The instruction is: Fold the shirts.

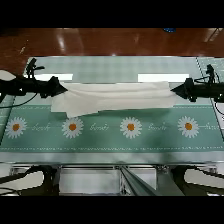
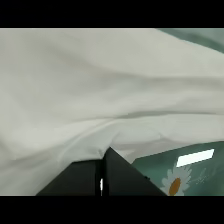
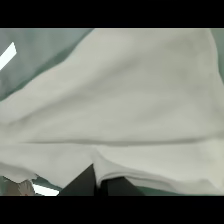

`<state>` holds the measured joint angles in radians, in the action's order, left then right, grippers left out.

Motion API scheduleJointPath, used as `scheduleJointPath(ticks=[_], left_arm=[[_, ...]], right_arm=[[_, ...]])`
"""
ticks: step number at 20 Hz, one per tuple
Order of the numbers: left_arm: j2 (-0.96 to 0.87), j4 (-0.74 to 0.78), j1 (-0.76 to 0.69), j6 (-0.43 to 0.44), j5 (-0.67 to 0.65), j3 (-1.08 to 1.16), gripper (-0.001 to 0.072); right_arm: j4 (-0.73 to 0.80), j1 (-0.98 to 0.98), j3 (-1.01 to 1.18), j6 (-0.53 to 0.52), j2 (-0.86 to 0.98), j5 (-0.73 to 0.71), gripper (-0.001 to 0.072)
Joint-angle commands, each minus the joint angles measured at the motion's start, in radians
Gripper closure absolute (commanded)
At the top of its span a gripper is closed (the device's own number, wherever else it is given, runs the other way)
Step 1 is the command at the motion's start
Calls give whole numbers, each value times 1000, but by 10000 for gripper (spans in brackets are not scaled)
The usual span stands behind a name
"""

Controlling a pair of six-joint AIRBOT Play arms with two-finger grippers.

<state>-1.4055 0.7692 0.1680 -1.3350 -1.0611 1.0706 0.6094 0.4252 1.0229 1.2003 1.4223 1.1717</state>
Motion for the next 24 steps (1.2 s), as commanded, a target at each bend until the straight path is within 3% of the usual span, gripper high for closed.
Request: scheduleJointPath(ticks=[1, 7, 13, 14, 15, 16, 19, 22, 24], left_arm=[[-196, 0, -1, -32, -69, 194, 684], [-407, 0, -21, -65, -83, 423, 684], [-480, 0, -50, -64, -42, 510, 683], [-481, 0, -54, -64, -34, 510, 627], [-481, 0, -56, -64, -44, 512, 367], [-481, 2, -53, -51, -72, 525, 205], [-471, 16, 8, -50, -245, 604, 203], [-393, 149, 100, -58, -408, 619, 203], [-287, 177, 131, -57, -399, 569, 203]], right_arm=[[-1, -24, 137, 45, 111, 10, 690], [-23, -56, 173, 46, 240, -82, 690], [-77, -80, 173, 38, 309, -130, 688], [-79, -86, 173, 40, 309, -141, 571], [-85, -85, 173, 50, 309, -144, 332], [-92, -85, 182, 45, 309, -125, 298], [-68, -31, 251, 48, 306, -3, 298], [-9, 73, 266, 59, 257, 48, 299], [106, 114, 264, 81, 224, 36, 299]])
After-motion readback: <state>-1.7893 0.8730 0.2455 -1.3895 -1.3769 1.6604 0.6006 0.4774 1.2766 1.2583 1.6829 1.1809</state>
